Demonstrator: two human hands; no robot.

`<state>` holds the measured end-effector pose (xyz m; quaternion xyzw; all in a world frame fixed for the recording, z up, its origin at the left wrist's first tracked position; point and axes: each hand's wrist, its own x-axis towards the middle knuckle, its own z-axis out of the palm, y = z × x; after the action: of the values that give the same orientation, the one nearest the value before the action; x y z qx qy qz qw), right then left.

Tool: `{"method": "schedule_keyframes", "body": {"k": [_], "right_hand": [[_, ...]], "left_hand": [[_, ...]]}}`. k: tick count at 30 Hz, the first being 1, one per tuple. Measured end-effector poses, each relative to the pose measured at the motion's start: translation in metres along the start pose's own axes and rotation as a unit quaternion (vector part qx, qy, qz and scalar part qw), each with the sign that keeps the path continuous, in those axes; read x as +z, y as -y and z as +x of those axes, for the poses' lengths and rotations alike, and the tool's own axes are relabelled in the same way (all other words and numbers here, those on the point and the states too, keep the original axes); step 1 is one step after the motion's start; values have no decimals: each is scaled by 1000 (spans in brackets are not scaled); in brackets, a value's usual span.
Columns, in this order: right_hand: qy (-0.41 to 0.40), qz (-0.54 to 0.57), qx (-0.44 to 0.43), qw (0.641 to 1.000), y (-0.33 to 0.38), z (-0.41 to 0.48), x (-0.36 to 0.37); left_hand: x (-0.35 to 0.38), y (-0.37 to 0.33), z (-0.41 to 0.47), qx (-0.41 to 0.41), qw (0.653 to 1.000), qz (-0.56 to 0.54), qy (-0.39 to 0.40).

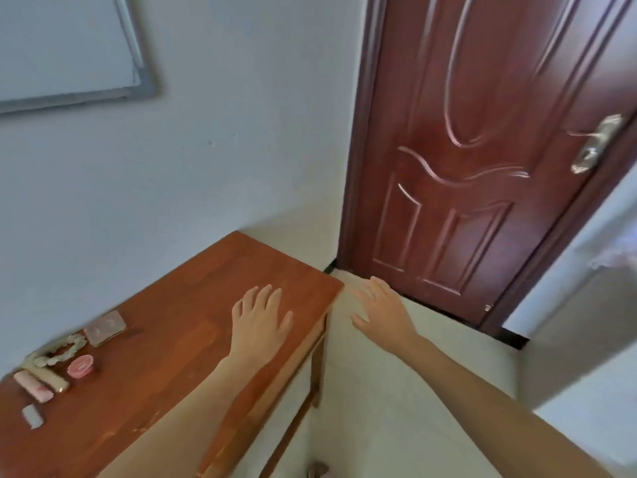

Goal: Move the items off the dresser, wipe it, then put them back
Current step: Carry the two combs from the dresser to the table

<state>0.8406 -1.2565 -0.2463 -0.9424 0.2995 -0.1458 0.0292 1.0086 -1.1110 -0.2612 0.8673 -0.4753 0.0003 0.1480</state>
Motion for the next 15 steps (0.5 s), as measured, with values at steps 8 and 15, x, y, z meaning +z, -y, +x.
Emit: {"method": "schedule_keyframes", "body": {"k": [8, 15], "right_hand": [[-27, -168, 135, 976, -40, -199, -67], [-60, -166, 303, 937, -87, -336, -123]], "left_hand": [[1, -122, -79, 175, 981, -79, 26], [-5, -243, -133, 300, 946, -121, 36]]}}
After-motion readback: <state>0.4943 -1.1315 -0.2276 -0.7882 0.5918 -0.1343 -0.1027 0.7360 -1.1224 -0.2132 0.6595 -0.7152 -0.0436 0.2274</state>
